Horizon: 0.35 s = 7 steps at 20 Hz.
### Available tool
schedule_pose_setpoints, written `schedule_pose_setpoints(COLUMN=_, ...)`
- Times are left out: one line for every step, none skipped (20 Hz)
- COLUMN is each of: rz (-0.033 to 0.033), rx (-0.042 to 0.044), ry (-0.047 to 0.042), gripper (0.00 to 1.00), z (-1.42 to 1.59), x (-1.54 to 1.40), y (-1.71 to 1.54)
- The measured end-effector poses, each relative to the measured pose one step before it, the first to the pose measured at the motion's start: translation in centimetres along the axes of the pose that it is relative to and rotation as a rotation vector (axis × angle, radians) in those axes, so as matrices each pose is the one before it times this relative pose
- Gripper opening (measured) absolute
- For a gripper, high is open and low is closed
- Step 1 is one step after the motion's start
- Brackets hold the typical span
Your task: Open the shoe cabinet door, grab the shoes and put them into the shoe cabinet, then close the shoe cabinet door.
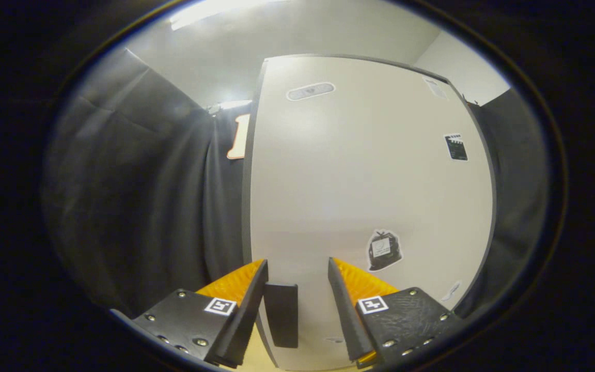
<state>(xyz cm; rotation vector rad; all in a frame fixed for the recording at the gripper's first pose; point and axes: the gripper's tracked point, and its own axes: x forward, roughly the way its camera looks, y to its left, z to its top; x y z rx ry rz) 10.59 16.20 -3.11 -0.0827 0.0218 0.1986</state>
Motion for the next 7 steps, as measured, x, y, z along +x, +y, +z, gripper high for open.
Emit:
schedule_pose_setpoints(rz=-0.00234, rx=0.00298, ry=-0.00107, gripper=0.71, z=0.048, x=-0.049, y=0.02)
schedule_pose_setpoints(rz=-0.00224, rx=-0.00018, ry=-0.00168, gripper=0.71, z=-0.023, x=0.13, y=0.046)
schedule_pose_setpoints(rz=-0.0034, rx=-0.00278, ry=0.0002, gripper=0.72, z=-0.061, x=0.076, y=-0.025)
schedule_pose_setpoints(rz=-0.00264, rx=-0.005, ry=-0.00863, gripper=0.72, z=0.136, x=-0.008, y=0.018)
schedule_pose_setpoints(rz=0.00148, rx=-0.00387, ry=0.00393, gripper=0.72, z=-0.183, x=0.001, y=0.005)
schedule_pose_setpoints(rz=-0.00028, rx=0.00142, ry=-0.00417, gripper=0.72, z=0.08, x=-0.008, y=0.026)
schedule_pose_setpoints(rz=-0.00085, rx=0.00354, ry=0.00079, gripper=0.72, z=-0.071, x=-0.001, y=-0.023)
